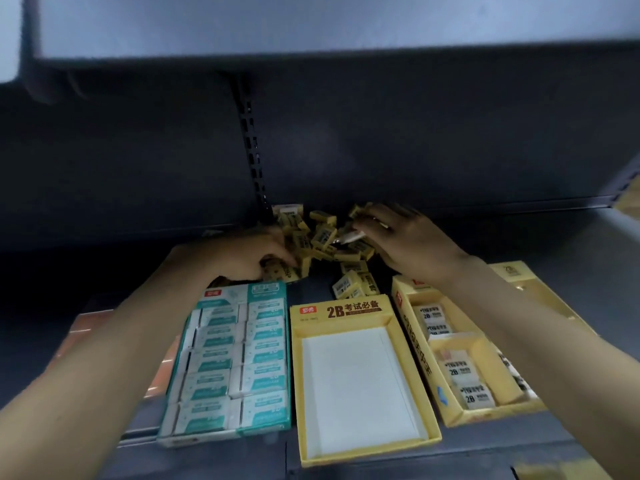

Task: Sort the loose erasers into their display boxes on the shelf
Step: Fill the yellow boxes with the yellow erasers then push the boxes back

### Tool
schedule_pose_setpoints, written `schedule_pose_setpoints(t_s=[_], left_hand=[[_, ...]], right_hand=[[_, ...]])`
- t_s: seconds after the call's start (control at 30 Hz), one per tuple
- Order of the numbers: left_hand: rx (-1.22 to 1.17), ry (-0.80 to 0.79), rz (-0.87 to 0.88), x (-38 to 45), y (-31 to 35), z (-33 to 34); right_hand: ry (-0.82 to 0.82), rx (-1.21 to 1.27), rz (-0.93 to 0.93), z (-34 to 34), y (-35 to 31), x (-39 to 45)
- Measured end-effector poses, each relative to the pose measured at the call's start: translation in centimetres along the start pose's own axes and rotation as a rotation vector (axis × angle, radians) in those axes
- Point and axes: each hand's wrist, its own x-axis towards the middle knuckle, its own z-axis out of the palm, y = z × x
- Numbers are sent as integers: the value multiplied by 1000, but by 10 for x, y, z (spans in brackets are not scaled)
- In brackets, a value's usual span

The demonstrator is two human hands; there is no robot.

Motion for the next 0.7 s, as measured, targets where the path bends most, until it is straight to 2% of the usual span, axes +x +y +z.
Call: schedule_pose_setpoints(t_s=[0.17,0.23,0.43,0.7], left_hand=[[76,-38,69,1,-10,1],[219,-36,135,4,-11,1],[401,-38,259,8,-10,3],[433,44,316,11,-34,10]], right_hand=[[18,-2,15,-5,-9,-6],[12,-6,24,-5,-12,-10],[6,-1,85,-12,-20,-12],[44,26,163,-16,-32,-15]])
